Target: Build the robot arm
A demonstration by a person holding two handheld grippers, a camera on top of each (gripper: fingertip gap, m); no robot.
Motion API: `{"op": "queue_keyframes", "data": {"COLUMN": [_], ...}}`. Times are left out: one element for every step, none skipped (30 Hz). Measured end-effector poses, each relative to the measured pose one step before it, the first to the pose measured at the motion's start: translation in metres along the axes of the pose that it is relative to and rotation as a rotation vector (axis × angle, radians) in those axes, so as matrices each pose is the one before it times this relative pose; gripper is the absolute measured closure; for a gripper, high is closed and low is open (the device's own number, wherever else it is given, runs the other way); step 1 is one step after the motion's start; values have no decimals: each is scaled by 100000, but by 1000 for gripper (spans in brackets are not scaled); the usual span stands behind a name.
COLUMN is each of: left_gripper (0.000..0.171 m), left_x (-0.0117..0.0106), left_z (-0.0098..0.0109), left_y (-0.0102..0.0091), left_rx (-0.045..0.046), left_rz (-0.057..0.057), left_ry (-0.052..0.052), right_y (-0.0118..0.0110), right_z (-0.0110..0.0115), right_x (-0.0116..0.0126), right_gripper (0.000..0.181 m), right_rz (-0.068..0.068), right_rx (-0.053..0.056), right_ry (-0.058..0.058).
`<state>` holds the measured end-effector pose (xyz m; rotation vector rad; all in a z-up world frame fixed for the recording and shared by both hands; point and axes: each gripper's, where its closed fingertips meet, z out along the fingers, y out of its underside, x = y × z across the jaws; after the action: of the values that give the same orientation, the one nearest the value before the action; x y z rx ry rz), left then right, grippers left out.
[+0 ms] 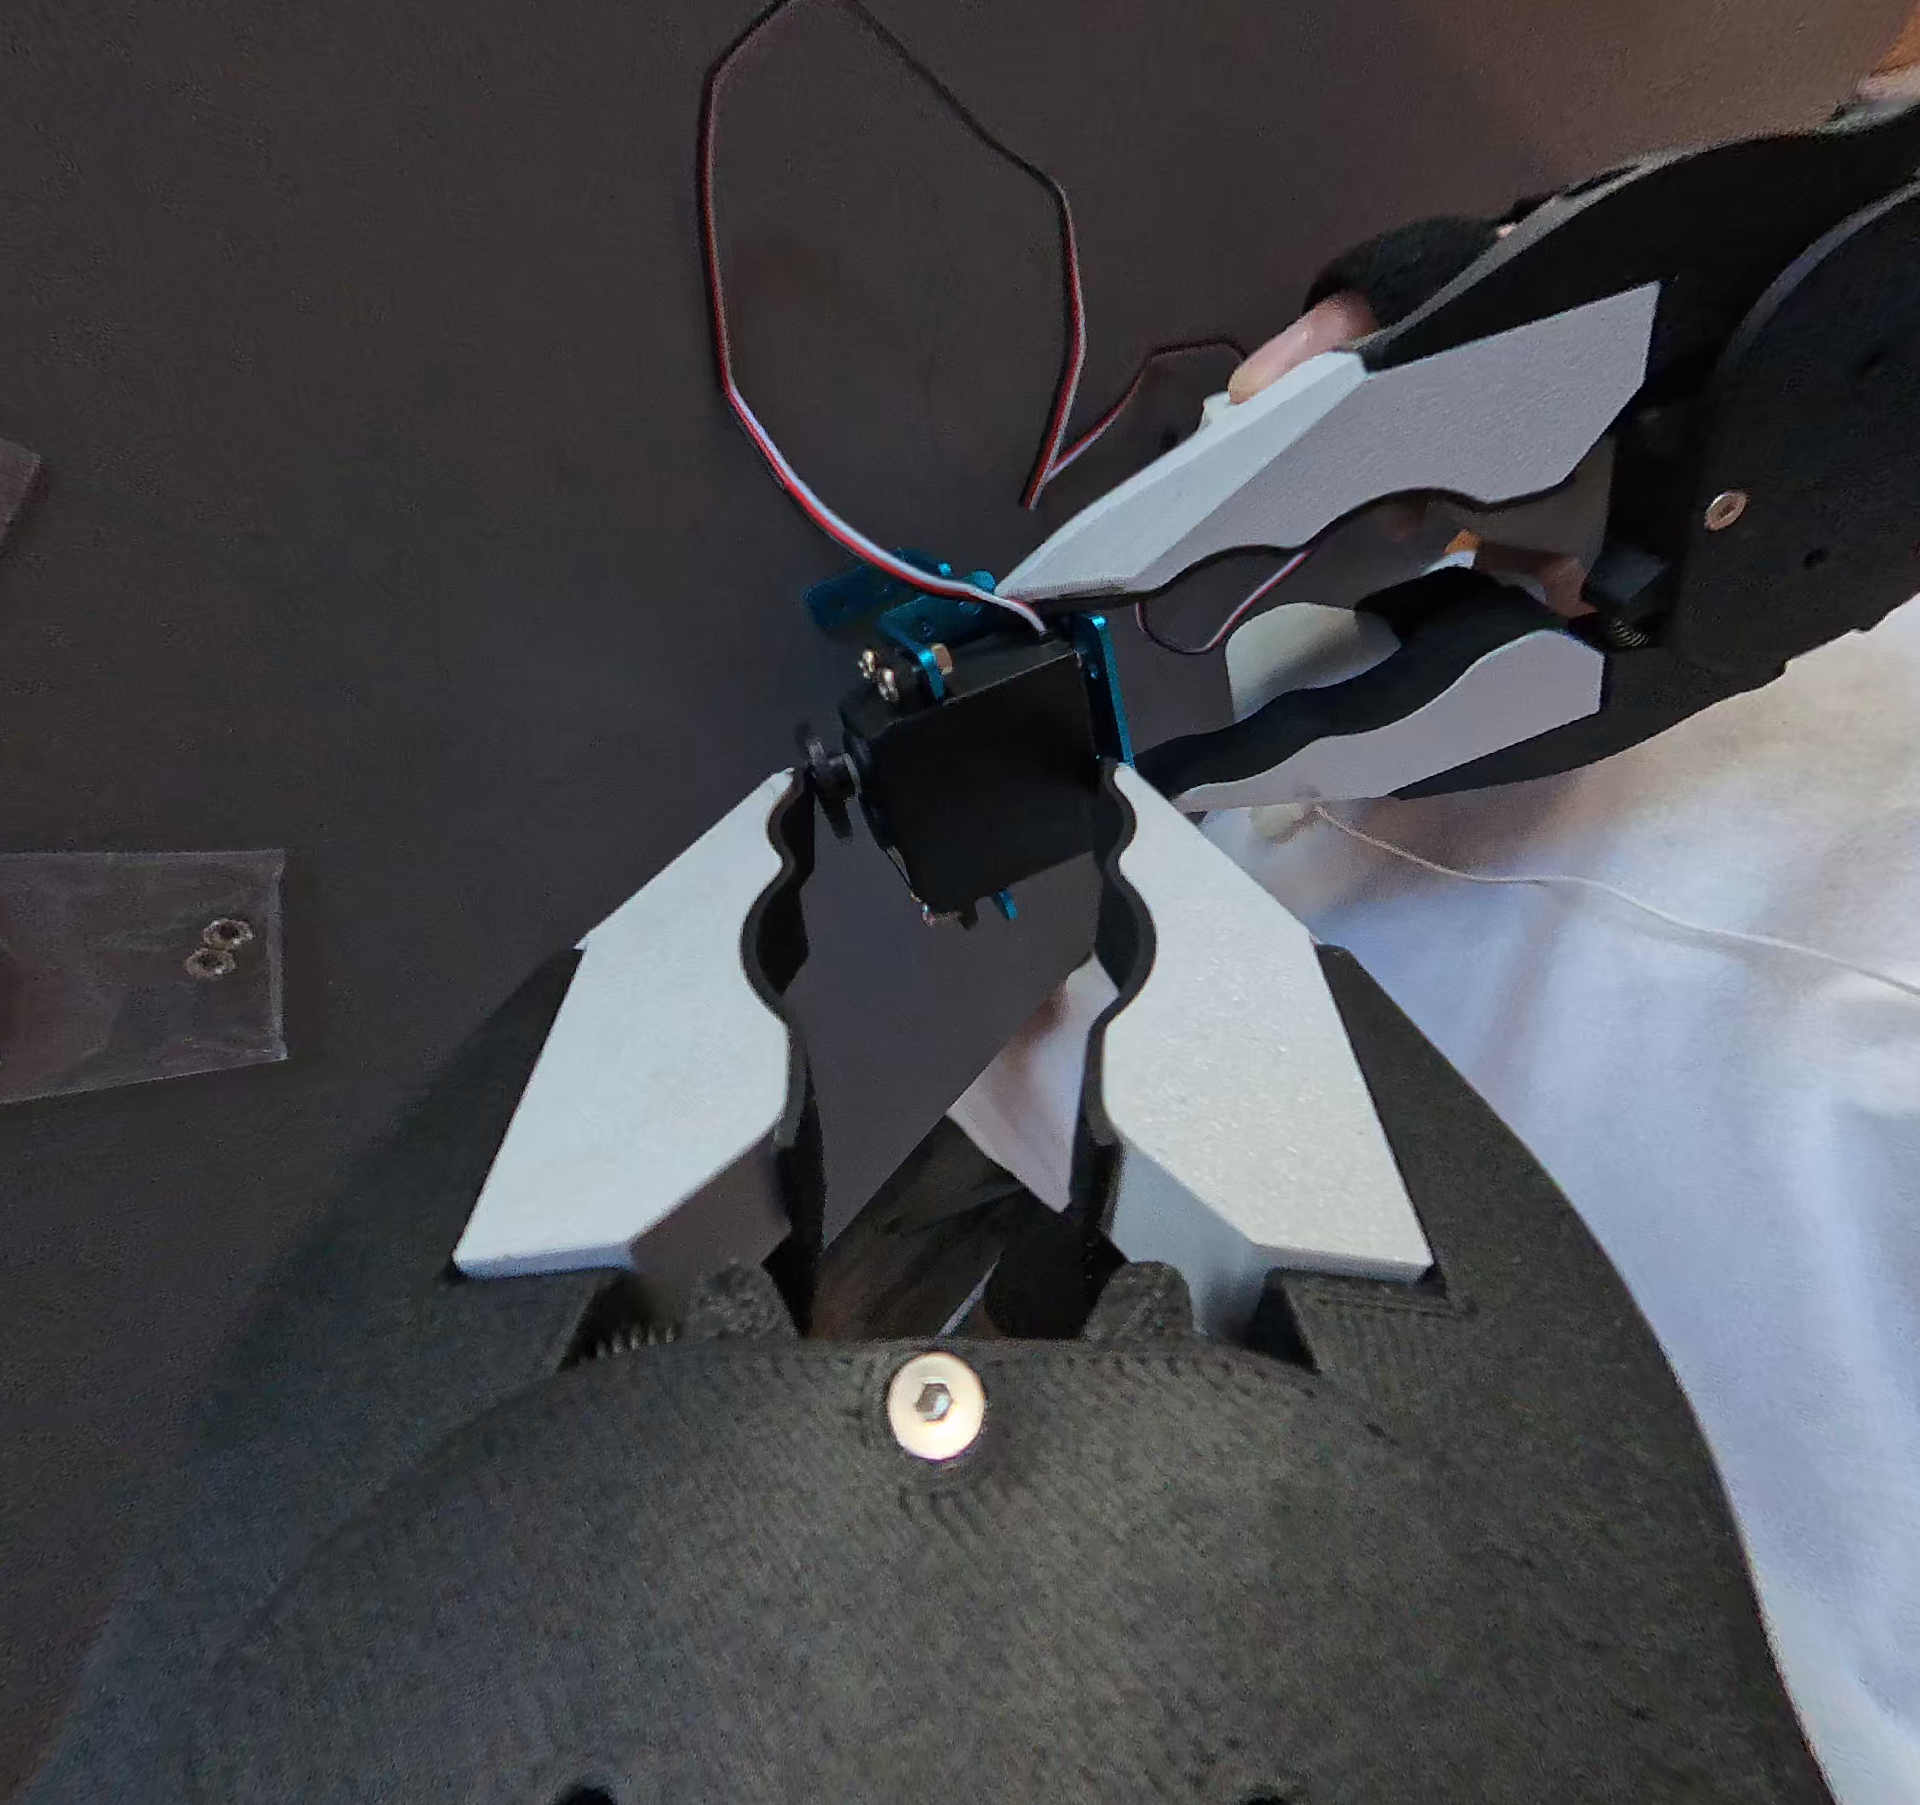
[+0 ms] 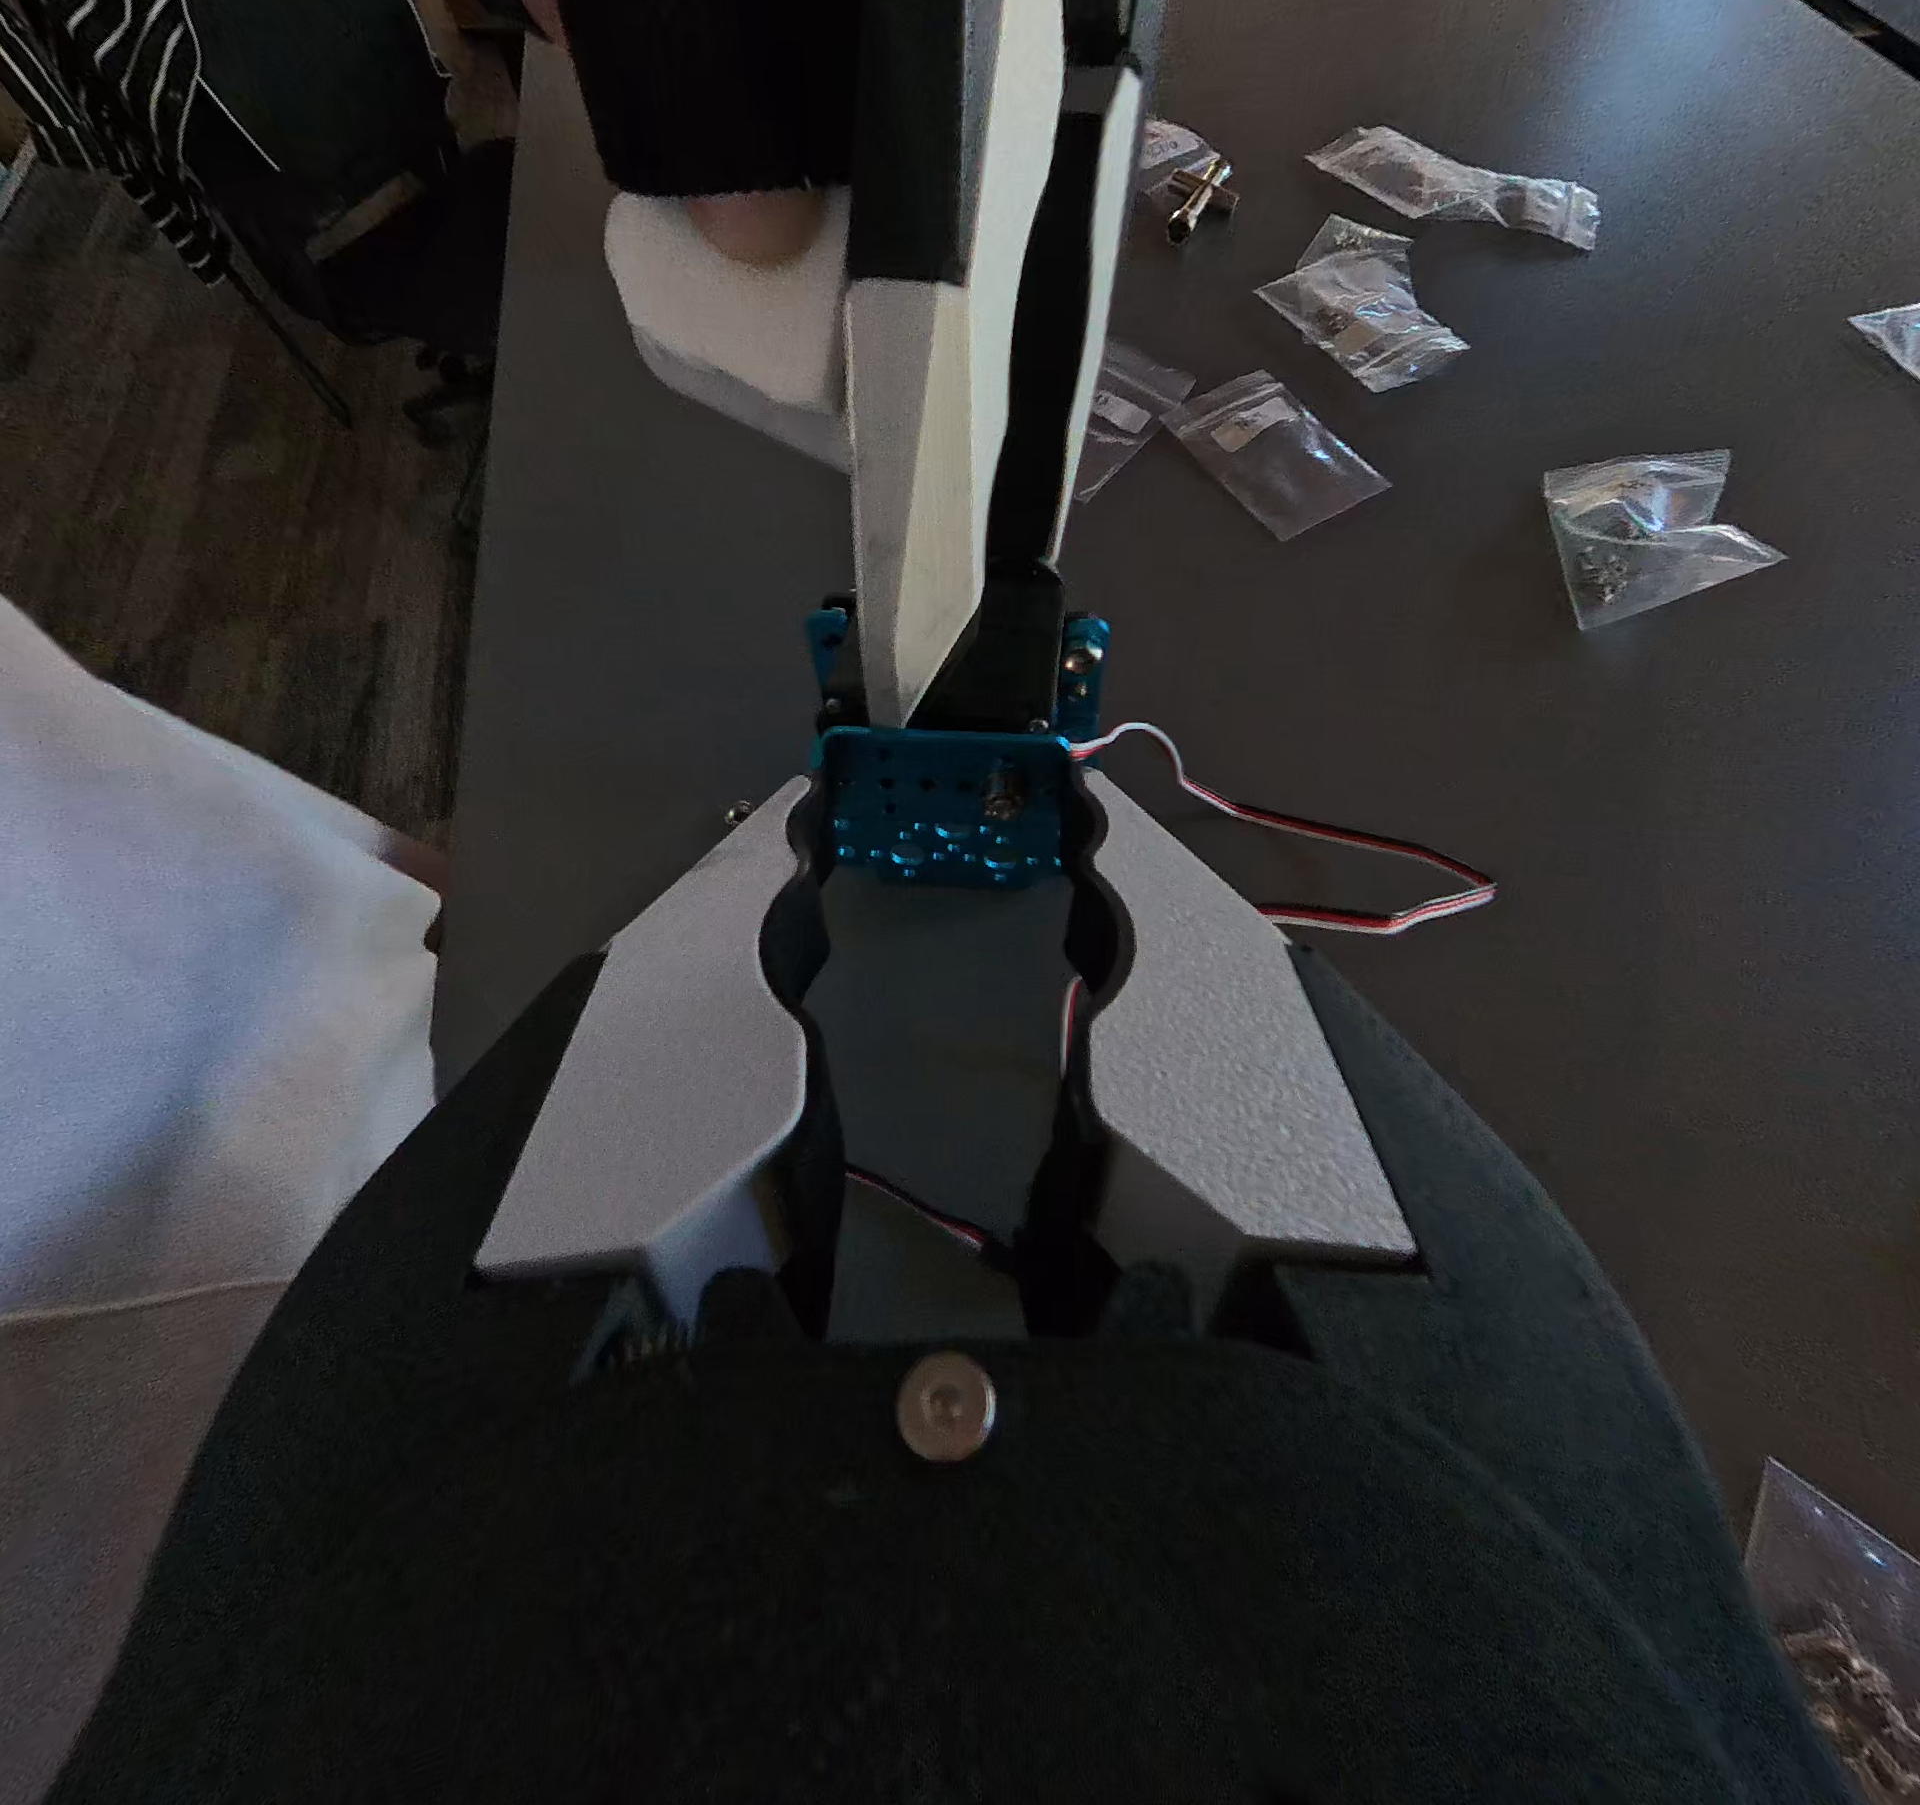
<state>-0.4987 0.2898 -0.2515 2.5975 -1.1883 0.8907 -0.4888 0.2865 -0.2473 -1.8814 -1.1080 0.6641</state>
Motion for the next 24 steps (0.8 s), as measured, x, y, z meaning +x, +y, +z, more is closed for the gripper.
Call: {"op": "queue_keyframes", "data": {"left_gripper": [117, 117, 117, 115, 115, 115, 115, 115, 117, 118, 118, 119, 120, 122, 124, 124, 122, 118, 113, 110, 110, 111, 115, 119], "left_x": [-5, -14, -60, -52, 103, 196, 112, 85, 55, -132, -336, -192, 211, 267, 174, 225, 183, -59, -290, -21, 229, 297, 58, -22], "left_z": [-15, -11, -76, -142, -222, -310, -415, -463, -473, -440, -342, -213, -115, -51, -23, -8, 23, 70, 132, 157, 153, 140, 122, 114], "left_y": [-35, -34, -107, -101, -147, -147, -119, -77, 26, 189, 311, 326, 224, 158, 75, 53, 97, 188, 322, 325, 234, 199, 179, 139], "left_rx": [799, 803, 1240, 1567, 2038, 2448, 2707, 3129, 3138, 2659, 2510, 3018, 4017, 4550, 4967, 5024, 4408, 3703, 3114, 3001, 3273, 3142, 2820, 2770], "left_rz": [-1202, -177, -67, -692, -959, -1427, -1809, -1335, -51, 926, 1377, 1123, 230, -861, -1119, 47, 1872, 3378, 3187, 2279, 1593, 1462, 1408, 2538], "left_ry": [221, 257, 316, 597, 1830, 2613, 2259, 1880, 1323, -440, -2084, -1106, 1687, 2653, 2641, 2945, 2298, 272, -2057, -1249, -317, -466, -2056, -2943], "right_y": [-6, 2, -13, -4, -13, -6, 5, -3, -11, 9, -5, -9, 3, -10, -5, 7, -8, 6, 6, 4, 1, 4, 7, 6], "right_z": [-7, 4, 7, 17, 7, 18, -7, 4, 1, -5, -4, 0, 3, 0, 4, -4, -7, 8, -8, 1, -4, -4, 2, 6], "right_x": [68, 4, -13, -63, -43, -16, 2, 3, -7, -4, -4, 4, 5, -3, 2, 3, -7, 3, -3, 0, 2, -3, -2, 1], "right_gripper": [138, 138, 138, 138, 138, 138, 138, 138, 138, 138, 138, 138, 138, 138, 138, 138, 138, 138, 137, 137, 137, 137, 137, 137], "right_rz": [-10, 51, -362, -704, -409, -36, 93, -60, 16, -90, -180, -141, 73, 101, -76, -129, -122, 98, 172, 80, -110, -200, 12, 255], "right_rx": [445, 181, 107, 79, 106, 70, 106, 239, 219, 173, 202, 206, 183, 213, 258, 190, 231, 239, 97, -44, -94, -131, -76, 20], "right_ry": [238, -110, 47, -131, -36, -103, -105, -114, -43, 50, 101, 114, 71, 28, 36, 80, 168, 127, 63, 137, 316, 330, 185, 133]}}
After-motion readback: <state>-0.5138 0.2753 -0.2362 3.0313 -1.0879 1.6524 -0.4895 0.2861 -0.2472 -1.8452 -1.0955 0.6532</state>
